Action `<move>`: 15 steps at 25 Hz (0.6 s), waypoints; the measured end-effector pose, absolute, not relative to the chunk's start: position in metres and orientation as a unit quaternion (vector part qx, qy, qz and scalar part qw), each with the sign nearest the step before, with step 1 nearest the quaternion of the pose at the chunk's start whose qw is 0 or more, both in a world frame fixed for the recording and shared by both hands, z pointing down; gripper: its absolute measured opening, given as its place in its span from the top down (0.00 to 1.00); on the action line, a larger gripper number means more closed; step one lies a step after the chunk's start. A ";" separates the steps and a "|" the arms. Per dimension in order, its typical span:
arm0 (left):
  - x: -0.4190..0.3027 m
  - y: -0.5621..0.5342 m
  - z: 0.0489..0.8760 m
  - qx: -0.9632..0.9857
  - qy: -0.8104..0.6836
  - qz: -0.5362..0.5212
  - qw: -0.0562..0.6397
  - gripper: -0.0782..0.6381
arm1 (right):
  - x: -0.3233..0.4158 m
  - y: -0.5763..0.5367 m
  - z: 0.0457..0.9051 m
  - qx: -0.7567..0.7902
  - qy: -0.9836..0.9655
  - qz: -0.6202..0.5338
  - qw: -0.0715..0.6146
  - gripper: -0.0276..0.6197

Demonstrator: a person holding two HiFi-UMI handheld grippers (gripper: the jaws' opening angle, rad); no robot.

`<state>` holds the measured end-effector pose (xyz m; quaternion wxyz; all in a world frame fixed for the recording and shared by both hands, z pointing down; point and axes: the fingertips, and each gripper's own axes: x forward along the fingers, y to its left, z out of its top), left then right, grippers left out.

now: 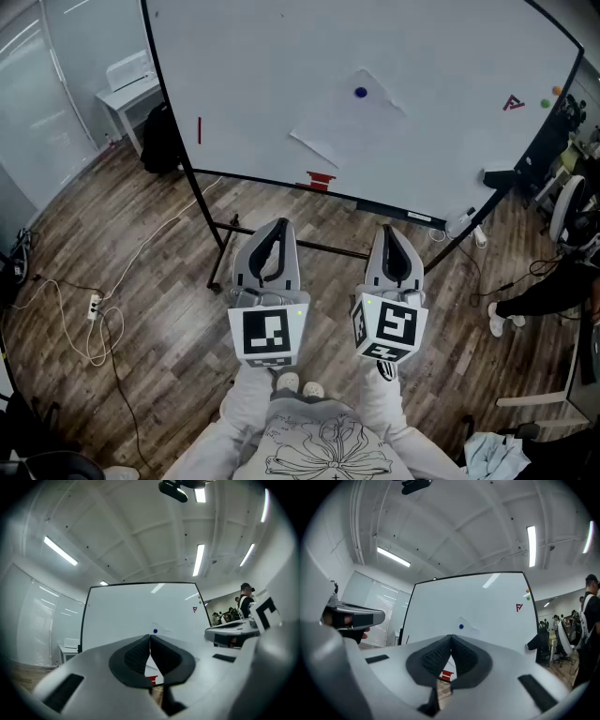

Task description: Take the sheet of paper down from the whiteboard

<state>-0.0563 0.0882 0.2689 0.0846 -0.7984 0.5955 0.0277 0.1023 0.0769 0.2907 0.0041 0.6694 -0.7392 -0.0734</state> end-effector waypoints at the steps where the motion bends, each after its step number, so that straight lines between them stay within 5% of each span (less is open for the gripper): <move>1: -0.056 0.087 0.269 -0.798 0.596 0.028 0.085 0.88 | 0.103 0.076 0.291 0.670 -0.739 -0.074 0.004 0.95; 15: -0.058 0.076 0.270 -0.802 0.591 0.026 0.087 0.88 | 0.096 0.064 0.295 0.666 -0.742 -0.071 0.008 0.95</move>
